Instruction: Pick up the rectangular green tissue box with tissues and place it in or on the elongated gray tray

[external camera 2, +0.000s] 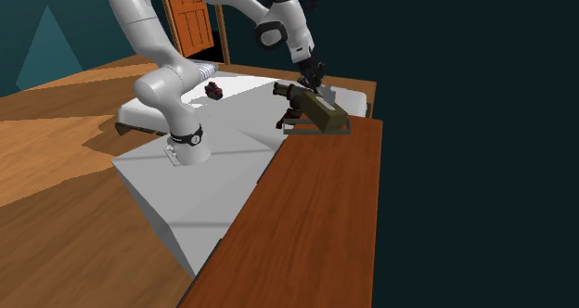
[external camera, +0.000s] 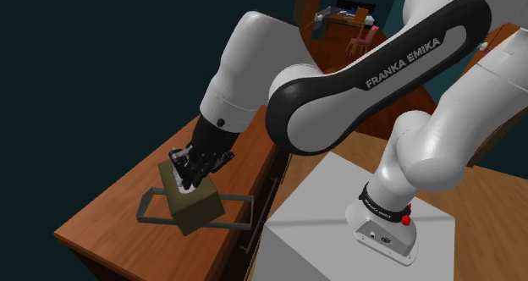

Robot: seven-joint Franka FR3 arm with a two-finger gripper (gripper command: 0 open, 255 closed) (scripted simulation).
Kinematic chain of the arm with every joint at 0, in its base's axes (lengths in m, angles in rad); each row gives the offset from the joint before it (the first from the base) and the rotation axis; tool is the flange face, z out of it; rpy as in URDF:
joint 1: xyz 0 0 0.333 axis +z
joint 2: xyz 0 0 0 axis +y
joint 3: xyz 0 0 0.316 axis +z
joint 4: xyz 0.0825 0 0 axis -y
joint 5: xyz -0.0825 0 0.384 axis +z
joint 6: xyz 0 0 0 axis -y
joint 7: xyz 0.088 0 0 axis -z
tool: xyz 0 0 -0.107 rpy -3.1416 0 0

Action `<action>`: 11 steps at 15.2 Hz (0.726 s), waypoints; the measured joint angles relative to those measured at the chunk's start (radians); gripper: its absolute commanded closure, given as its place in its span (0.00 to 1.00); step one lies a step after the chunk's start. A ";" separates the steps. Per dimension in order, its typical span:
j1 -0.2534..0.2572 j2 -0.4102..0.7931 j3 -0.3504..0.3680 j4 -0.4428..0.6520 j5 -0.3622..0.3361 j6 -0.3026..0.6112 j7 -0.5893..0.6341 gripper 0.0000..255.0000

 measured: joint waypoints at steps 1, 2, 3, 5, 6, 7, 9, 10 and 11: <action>0.000 0.000 0.000 0.000 0.000 0.000 0.000 0.00; 0.000 0.000 0.000 0.000 0.000 0.000 0.000 0.00; 0.000 0.000 0.000 0.000 0.000 0.000 0.000 0.00; 0.000 0.000 0.000 0.000 0.000 0.000 0.000 0.00; 0.000 0.000 0.000 0.000 0.000 0.000 0.000 0.00; 0.005 -0.019 -0.007 -0.002 0.009 -0.017 -0.006 0.00; 0.014 -0.073 -0.031 0.007 0.025 -0.078 -0.021 0.00; 0.021 -0.102 -0.038 0.005 0.034 -0.105 -0.022 0.00; 0.026 -0.122 -0.048 0.006 0.039 -0.127 -0.028 0.00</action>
